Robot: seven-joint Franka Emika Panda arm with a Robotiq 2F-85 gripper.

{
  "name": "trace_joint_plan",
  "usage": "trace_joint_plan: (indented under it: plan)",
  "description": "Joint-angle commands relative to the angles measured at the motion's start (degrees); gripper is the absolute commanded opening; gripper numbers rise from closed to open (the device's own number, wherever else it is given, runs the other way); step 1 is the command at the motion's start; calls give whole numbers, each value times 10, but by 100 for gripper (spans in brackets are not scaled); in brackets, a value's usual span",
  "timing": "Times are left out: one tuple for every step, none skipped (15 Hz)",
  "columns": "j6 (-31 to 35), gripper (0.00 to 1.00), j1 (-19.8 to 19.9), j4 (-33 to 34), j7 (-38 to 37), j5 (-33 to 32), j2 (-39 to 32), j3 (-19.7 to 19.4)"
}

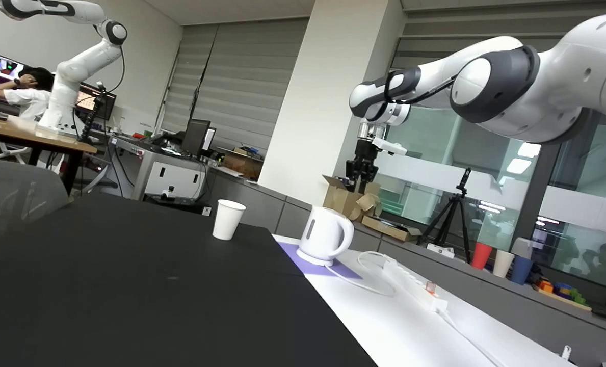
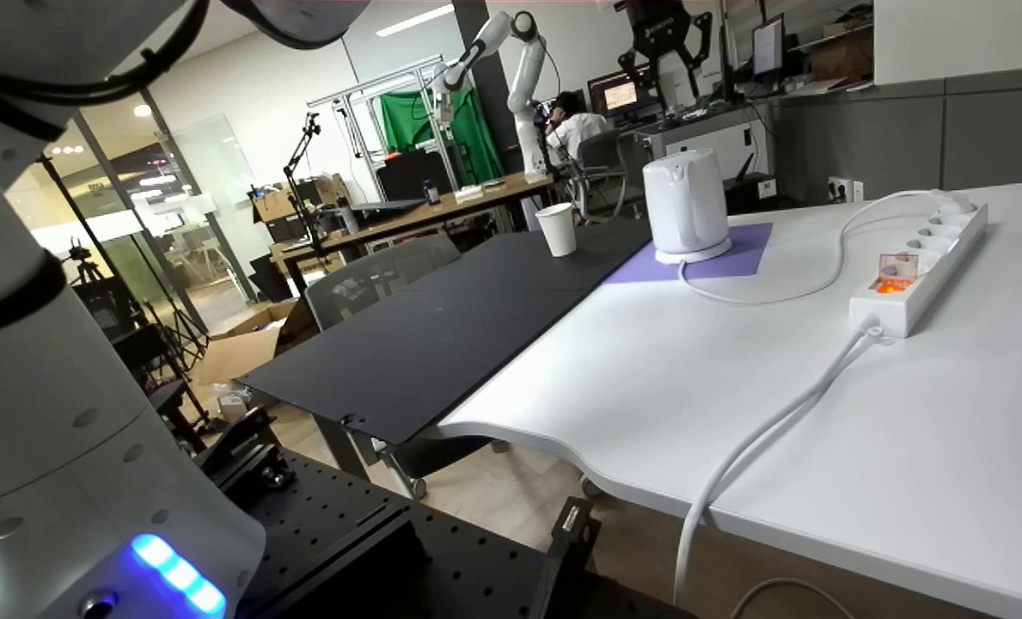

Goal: Turn on the kettle

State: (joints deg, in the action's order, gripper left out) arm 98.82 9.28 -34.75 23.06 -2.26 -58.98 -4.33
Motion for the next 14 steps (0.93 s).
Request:
trace_joint_plan:
  plan:
    - [-10,81,-3,-2,-23,-2,12,-5]
    - [-12,87,-2,-2,-24,-1,14,-5]
    - [-15,93,-2,-2,-24,0,15,-4]
    - [-19,99,-1,-2,-23,1,17,-3]
    - [-25,100,0,-2,-20,2,19,-2]
    - [-31,100,1,-2,-18,3,20,-1]
    - [-37,100,1,-2,-18,4,21,-1]
    - [-45,100,2,-2,-15,4,22,0]
    - [-54,100,2,-2,-15,3,22,-1]
    - [-32,100,1,0,-6,1,11,0]
    - [-33,100,1,0,-5,1,10,0]
    - [-32,100,1,-1,-4,1,9,0]
    - [-31,100,1,-1,-4,1,8,0]
    - [-31,100,1,-1,-4,1,7,0]
